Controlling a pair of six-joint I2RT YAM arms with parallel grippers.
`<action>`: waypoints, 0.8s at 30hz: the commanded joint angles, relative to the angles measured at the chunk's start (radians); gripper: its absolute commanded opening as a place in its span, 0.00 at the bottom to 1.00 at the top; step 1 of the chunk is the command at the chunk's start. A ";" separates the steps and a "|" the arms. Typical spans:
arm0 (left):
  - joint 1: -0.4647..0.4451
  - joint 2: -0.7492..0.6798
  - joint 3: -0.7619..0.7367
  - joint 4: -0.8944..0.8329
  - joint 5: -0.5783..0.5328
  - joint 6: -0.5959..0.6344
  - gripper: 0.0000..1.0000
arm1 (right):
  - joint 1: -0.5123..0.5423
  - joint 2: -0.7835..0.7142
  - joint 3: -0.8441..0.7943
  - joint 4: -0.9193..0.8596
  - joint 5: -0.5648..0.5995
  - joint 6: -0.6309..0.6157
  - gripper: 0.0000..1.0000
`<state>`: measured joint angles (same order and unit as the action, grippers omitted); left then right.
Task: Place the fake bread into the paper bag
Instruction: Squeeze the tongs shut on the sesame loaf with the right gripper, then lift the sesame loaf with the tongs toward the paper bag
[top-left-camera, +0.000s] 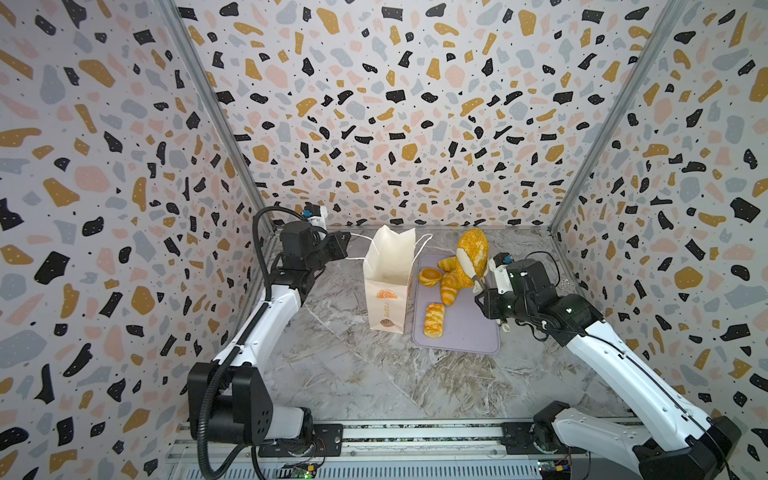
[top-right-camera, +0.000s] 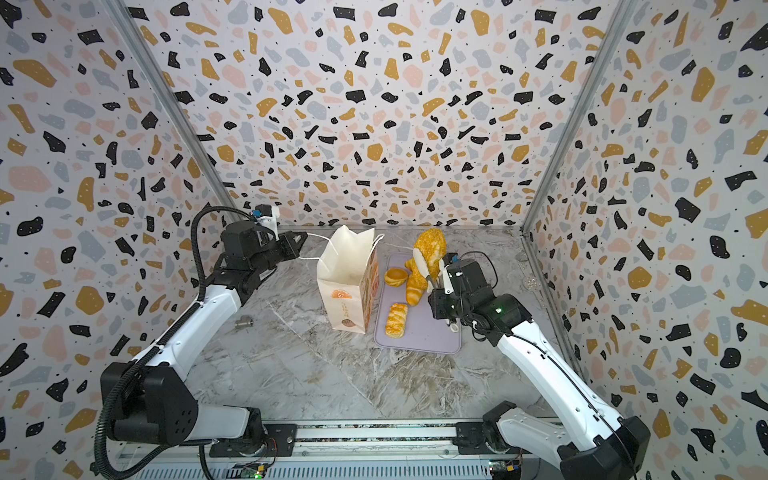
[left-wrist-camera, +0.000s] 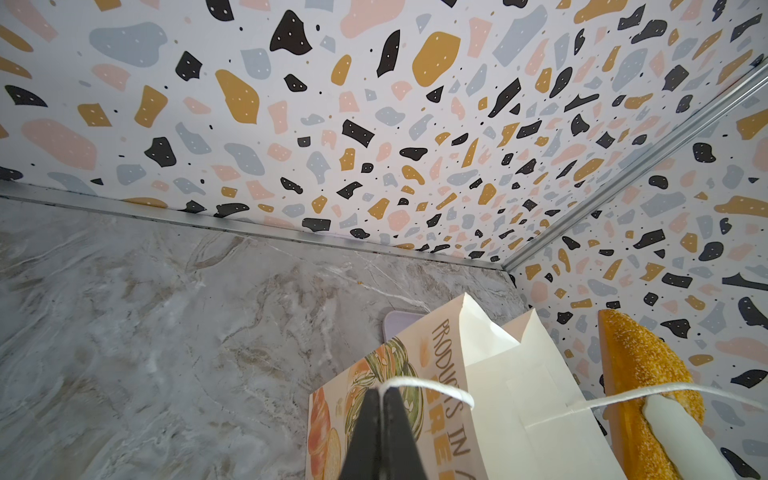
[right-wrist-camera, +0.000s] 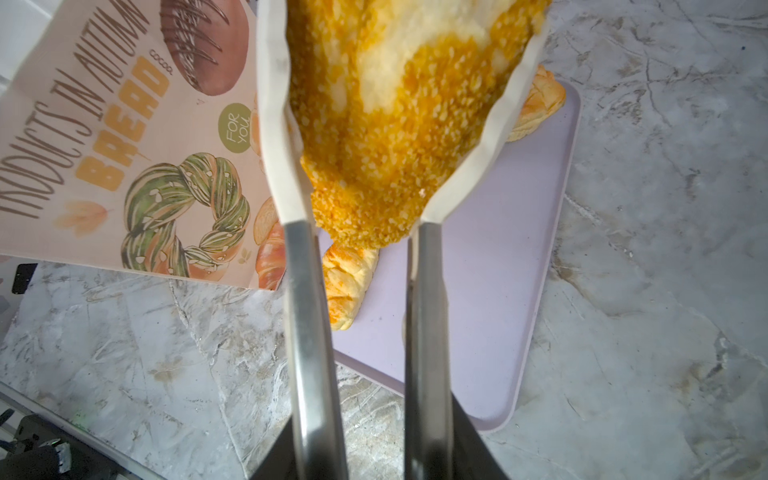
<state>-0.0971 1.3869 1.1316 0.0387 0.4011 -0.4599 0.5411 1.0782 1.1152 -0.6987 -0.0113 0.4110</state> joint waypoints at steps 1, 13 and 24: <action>-0.007 -0.011 -0.004 0.023 0.001 0.008 0.00 | 0.009 -0.027 0.067 0.065 0.000 0.005 0.34; -0.010 -0.012 -0.003 0.021 -0.004 0.014 0.00 | 0.042 0.013 0.153 0.071 0.020 0.002 0.33; -0.013 -0.013 -0.002 0.020 -0.013 0.005 0.00 | 0.114 0.064 0.243 0.089 0.077 0.004 0.33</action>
<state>-0.1043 1.3869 1.1316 0.0387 0.3901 -0.4595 0.6415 1.1530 1.3010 -0.6762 0.0303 0.4152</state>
